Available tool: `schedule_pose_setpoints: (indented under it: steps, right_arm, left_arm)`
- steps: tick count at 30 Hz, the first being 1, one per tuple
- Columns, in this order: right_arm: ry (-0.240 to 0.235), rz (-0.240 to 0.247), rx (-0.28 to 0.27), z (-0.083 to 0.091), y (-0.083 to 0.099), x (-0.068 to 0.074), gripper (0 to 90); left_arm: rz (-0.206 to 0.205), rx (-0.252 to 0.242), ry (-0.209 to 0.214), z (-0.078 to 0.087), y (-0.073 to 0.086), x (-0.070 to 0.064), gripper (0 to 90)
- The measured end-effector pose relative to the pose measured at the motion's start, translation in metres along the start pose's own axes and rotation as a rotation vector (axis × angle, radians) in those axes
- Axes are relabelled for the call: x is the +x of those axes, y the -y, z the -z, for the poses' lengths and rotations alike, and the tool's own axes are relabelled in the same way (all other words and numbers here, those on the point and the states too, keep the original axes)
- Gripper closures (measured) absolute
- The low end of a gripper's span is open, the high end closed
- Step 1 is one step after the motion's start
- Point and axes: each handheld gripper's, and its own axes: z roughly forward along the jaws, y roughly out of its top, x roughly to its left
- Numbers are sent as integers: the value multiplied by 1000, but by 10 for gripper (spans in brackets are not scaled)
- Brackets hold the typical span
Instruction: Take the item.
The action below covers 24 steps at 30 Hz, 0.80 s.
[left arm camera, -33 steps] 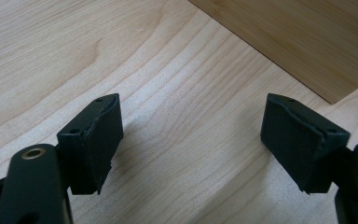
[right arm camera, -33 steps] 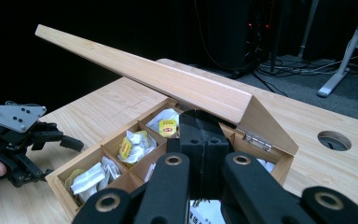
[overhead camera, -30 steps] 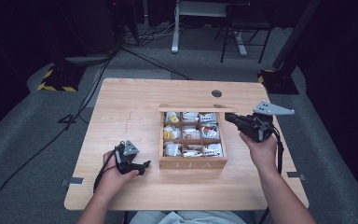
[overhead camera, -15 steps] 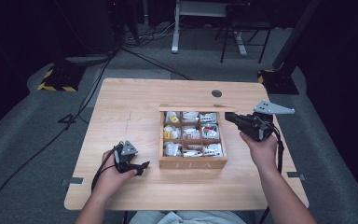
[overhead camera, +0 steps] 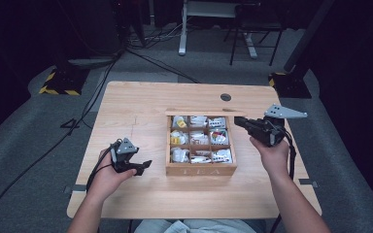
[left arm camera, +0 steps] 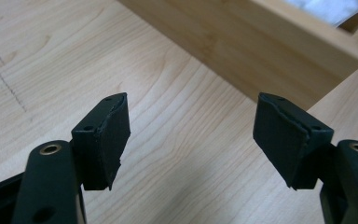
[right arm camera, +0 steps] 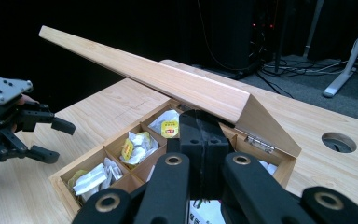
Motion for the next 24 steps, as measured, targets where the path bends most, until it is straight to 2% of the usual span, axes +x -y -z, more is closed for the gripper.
schedule_pose_setpoints:
  steps: [4, 7, 14, 16, 18, 21, 24]
  right_arm:
    - [1, 2, 3, 0, 0, 0, 900]
    - [1, 2, 3, 0, 0, 0, 900]
    - [-2, 3, 2, 0, -1, -1, 900]
    - [-3, 2, 3, 0, -1, -1, 900]
    - [-2, 2, 3, 0, -1, -1, 900]
    - [-3, 1, 3, 0, -1, -1, 900]
    - [-4, 1, 3, 0, -1, -1, 900]
  left_arm:
    - [-19, -20, 20, 6, -8, 0, 286]
    - [-18, -43, 36, 10, -15, -1, 288]
    - [-42, -64, 40, 14, -27, -7, 290]
    - [-49, -73, 59, 14, -33, -11, 291]
    - [-35, -92, 97, 14, -37, -13, 293]
    - [-33, -120, 127, 14, -42, -14, 296]
    - [-51, -116, 109, 13, -46, -15, 299]
